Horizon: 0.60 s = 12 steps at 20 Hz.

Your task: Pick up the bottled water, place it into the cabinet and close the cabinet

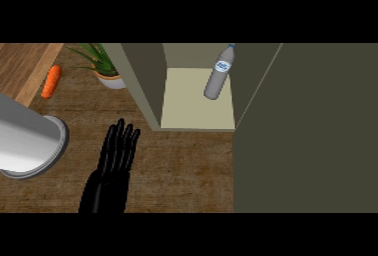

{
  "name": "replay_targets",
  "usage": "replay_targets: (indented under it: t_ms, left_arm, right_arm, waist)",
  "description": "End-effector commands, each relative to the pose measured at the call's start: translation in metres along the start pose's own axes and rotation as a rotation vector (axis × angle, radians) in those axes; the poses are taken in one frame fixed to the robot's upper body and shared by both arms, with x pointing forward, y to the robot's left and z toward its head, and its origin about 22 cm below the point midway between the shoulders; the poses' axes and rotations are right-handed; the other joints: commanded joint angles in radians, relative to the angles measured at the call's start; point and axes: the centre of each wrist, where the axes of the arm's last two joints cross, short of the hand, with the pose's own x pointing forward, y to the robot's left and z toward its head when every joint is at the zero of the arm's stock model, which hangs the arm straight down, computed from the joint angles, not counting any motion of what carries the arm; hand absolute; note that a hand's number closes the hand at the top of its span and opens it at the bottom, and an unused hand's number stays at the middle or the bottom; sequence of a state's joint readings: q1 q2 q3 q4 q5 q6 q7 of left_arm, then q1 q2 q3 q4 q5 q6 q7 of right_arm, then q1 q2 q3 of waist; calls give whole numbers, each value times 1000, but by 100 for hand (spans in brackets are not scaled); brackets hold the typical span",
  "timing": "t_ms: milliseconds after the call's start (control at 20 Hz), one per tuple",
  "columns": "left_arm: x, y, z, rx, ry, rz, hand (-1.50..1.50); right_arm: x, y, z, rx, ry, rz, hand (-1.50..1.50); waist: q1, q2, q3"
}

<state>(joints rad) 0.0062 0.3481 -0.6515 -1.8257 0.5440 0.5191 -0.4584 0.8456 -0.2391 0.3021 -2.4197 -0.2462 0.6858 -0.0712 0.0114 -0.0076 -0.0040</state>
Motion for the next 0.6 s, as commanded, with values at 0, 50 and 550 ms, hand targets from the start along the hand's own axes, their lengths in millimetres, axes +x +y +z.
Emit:
replay_targets:
  t_ms: [0, 50, 550]
  left_arm:
    - [13, 14, 11, 19, 3, -7, -150]
    - [6, 14, 22, 12, 11, 3, -150]
    - [38, 39, 28, 72, -19, 6, -150]
  right_arm:
    - [50, 25, -13, 54, -20, 209, 150]
    - [48, 24, -20, 73, -15, 219, 150]
    - [48, 55, -59, 142, -67, 238, 150]
  waist:
    - [-15, -7, -1]
    - [0, -2, -2]
    - [9, -5, -4]
